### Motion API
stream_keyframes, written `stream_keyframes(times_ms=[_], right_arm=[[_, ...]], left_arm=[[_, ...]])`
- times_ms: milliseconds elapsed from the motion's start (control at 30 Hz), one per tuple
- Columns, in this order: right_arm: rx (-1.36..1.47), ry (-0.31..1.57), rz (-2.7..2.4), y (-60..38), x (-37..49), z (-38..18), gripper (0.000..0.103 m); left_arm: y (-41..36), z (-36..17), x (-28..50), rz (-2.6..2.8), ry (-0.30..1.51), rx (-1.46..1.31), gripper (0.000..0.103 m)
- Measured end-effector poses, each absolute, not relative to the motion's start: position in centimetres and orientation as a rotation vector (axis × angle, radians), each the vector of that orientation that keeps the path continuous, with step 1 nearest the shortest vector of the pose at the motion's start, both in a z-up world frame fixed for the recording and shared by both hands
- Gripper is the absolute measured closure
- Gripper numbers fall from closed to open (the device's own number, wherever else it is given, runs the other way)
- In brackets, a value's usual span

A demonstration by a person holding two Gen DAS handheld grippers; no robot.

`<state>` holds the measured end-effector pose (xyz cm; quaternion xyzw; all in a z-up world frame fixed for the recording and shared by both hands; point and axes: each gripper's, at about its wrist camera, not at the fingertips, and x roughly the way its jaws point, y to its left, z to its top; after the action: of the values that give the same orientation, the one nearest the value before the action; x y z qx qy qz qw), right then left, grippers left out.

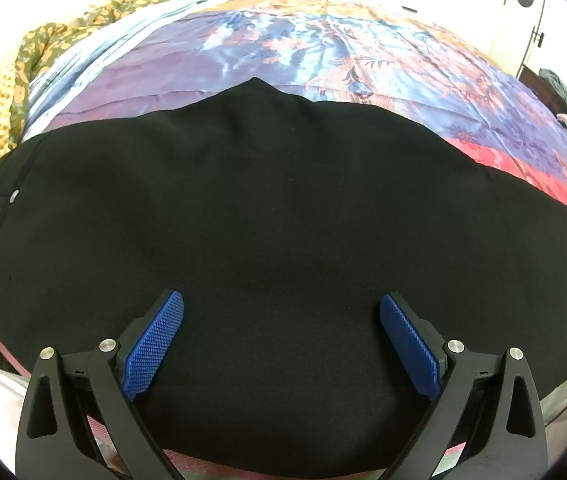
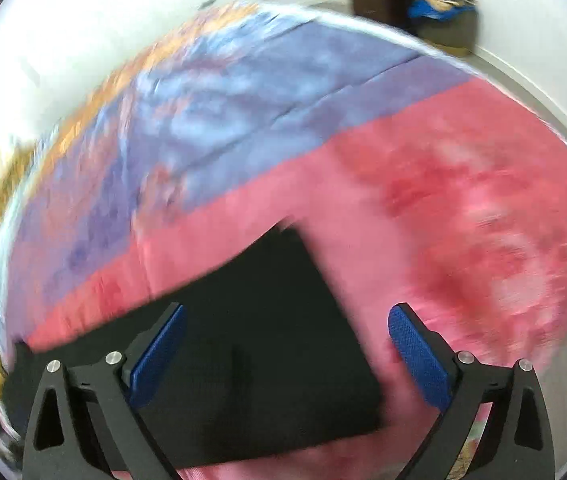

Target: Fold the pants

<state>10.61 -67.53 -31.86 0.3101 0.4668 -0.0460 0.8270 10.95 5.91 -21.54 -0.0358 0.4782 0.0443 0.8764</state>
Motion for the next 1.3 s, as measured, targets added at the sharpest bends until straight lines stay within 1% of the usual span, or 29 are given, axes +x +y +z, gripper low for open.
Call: stream_keyframes(times_ms=[167,300,400,533,633,733,933,1067,1100,1133,1233,1267,1300], right_arm=[[0.934,0.93,-0.029,-70.3,6.4,-32.7,0.003],[1.046,0.941,-0.013,-70.7,5.9,-34.3,0.003],[1.184,0.936,0.008,-70.4,5.6,-35.6,0.003],[1.156,1.004,0.016,-69.0,6.7,-36.4,0.003],[1.226,1.043,0.042,-68.4,7.0,-37.7,0.003],[1.275,0.969,0.098,-68.2,7.3,-37.7,0.003],[1.477,0.782,0.11,-69.0,7.2,-39.4,0.004],[1.516,0.687,0.163,-69.1,7.8,-39.6,0.005],[1.502,0.676,0.185,-69.1,8.1,-39.3,0.008],[1.454,0.705,0.188,-68.9,8.6,-38.9,0.01],[1.211,0.915,0.121,-67.8,10.5,-37.9,0.026],[1.165,0.953,0.114,-67.5,10.9,-37.7,0.037],[1.127,0.986,0.102,-67.2,11.3,-37.6,0.059]], left_arm=[[5.9,-21.5,11.0,0.097,0.997,-0.074,0.003],[5.9,-21.6,10.9,0.093,0.996,-0.072,0.003],[6.0,-21.5,10.9,0.088,0.997,-0.073,0.003],[6.0,-21.6,10.9,0.093,0.996,-0.07,0.003],[6.0,-21.5,10.9,0.089,0.996,-0.071,0.003],[6.0,-21.6,10.9,0.09,0.995,-0.071,0.003],[5.9,-21.6,10.8,0.089,0.993,-0.07,0.003],[5.8,-21.6,10.8,0.091,0.99,-0.069,0.003],[5.8,-21.6,10.8,0.091,0.99,-0.069,0.003],[5.8,-21.7,10.8,0.091,0.989,-0.069,0.003],[5.8,-21.7,10.9,0.092,0.989,-0.069,0.003],[5.9,-21.7,10.8,0.092,0.989,-0.069,0.002],[5.9,-21.7,10.8,0.093,0.989,-0.069,0.002]])
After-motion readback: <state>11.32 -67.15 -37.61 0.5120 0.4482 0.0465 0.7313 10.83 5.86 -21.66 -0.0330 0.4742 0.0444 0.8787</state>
